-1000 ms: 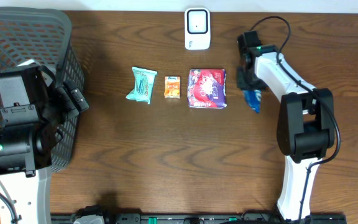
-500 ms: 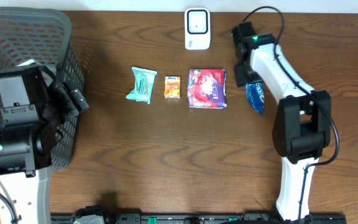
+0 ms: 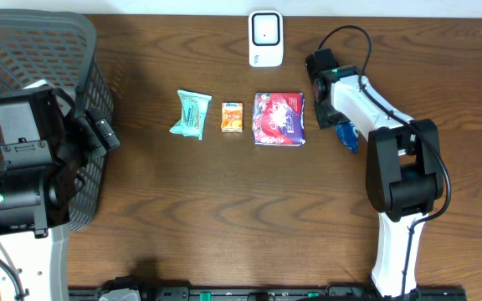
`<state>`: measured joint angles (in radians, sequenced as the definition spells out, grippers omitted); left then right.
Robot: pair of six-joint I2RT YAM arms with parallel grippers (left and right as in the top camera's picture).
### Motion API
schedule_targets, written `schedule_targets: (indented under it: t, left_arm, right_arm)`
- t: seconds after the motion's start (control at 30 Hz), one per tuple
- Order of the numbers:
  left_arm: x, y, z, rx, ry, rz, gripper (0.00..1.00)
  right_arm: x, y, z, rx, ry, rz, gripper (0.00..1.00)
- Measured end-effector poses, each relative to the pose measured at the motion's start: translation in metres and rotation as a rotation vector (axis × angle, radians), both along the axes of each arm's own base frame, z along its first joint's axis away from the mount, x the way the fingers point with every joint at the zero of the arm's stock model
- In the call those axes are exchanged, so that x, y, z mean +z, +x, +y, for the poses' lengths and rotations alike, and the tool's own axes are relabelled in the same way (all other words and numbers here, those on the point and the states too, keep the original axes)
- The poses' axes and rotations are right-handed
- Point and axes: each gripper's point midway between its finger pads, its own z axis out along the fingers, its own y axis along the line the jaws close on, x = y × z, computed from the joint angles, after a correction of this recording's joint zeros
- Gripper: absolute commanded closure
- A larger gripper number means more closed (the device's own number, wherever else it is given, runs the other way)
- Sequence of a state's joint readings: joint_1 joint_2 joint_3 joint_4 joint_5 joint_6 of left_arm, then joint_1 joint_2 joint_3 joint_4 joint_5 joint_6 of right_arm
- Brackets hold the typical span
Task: Scan the item barcode
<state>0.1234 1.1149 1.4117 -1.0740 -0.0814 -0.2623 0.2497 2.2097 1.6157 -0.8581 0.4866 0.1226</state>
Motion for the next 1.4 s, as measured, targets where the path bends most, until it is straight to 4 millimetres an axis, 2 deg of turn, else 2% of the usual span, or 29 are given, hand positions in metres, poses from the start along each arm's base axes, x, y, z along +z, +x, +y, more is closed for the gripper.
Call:
schedule_targets:
  t: [0.1, 0.2, 0.33, 0.37, 0.57, 0.73, 0.9, 1.0, 1.13, 1.2, 1.3, 1.33, 1.4]
  left_arm:
    - [0.000, 0.000, 0.000, 0.000, 0.000, 0.000, 0.02]
    - [0.000, 0.000, 0.000, 0.000, 0.000, 0.000, 0.02]
    - [0.000, 0.000, 0.000, 0.000, 0.000, 0.000, 0.02]
    - [0.000, 0.000, 0.000, 0.000, -0.001, 0.000, 0.02]
    - [0.000, 0.000, 0.000, 0.000, -0.001, 0.000, 0.02]
    - [0.000, 0.000, 0.000, 0.000, 0.000, 0.000, 0.02]
    - [0.000, 0.000, 0.000, 0.000, 0.000, 0.000, 0.02]
    - [0.000, 0.000, 0.000, 0.000, 0.000, 0.000, 0.02]
    - [0.000, 0.000, 0.000, 0.000, 0.000, 0.000, 0.02]
    - [0.000, 0.000, 0.000, 0.000, 0.000, 0.000, 0.02]
    - [0.000, 0.000, 0.000, 0.000, -0.001, 0.000, 0.02]
    - [0.000, 0.000, 0.000, 0.000, 0.000, 0.001, 0.02]
    - [0.000, 0.000, 0.000, 0.000, 0.000, 0.001, 0.02]
  right_arm:
    - [-0.003, 0.002, 0.001, 0.008, 0.011, -0.015, 0.51]
    - [-0.006, 0.002, 0.003, 0.008, 0.034, -0.038, 0.60]
    - [-0.011, 0.000, 0.004, 0.006, 0.061, -0.045, 0.95]
    - [-0.012, -0.001, 0.003, 0.009, 0.067, -0.038, 0.99]
    - [-0.010, -0.006, 0.006, -0.017, 0.194, 0.016, 0.99]
    - [-0.001, -0.013, 0.024, -0.050, 0.431, 0.124, 0.99]
    - [0.028, 0.000, 0.043, -0.069, 0.748, 0.141, 0.99]
    - [0.047, 0.010, 0.041, -0.083, 0.920, 0.109, 0.99]
    - [0.056, 0.011, 0.027, -0.119, 1.105, 0.092, 0.99]
    - [0.052, 0.007, 0.018, -0.142, 1.182, 0.089, 0.99]
    - [0.029, 0.000, 0.006, -0.200, 1.280, 0.103, 0.99]
    - [0.013, -0.004, -0.001, -0.240, 1.312, 0.122, 0.95]
    - [-0.003, -0.010, -0.009, -0.287, 1.342, 0.143, 0.82]
